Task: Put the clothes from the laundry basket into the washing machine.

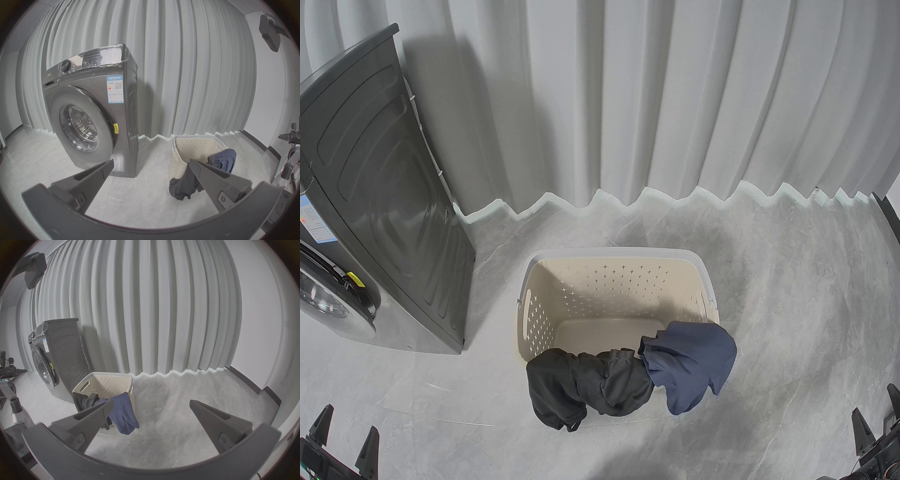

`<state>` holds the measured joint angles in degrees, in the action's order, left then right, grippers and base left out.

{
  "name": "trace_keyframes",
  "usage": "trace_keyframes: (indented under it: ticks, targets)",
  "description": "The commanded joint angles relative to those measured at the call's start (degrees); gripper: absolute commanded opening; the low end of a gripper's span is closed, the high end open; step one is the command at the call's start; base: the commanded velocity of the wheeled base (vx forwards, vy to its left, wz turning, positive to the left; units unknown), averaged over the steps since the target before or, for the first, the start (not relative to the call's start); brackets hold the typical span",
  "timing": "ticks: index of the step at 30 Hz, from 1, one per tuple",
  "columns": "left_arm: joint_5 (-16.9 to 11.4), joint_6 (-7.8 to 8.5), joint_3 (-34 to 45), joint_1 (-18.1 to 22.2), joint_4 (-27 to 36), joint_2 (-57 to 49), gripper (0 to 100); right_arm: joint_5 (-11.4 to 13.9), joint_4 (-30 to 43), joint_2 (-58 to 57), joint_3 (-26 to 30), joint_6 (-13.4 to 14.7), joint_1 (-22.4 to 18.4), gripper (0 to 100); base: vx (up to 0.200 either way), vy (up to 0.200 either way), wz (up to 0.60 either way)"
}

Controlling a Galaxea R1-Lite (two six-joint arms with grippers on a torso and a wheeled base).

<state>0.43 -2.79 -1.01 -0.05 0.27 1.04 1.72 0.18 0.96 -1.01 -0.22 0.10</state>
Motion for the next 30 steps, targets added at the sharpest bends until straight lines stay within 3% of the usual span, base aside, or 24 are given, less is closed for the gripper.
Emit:
trace_keyframes:
  ticks: [1,30]
  targets:
    - [0.01,-0.02,0.84,-0.04,0.0,-0.95,100,0.04,-0.01,-0.96,1.01,-0.04,0.08,100,0.0,0.0,0.0]
    - [0.01,-0.11,0.84,-0.04,0.0,-0.95,100,0.04,-0.01,-0.96,0.92,-0.04,0.08,100,0.0,0.193,0.0]
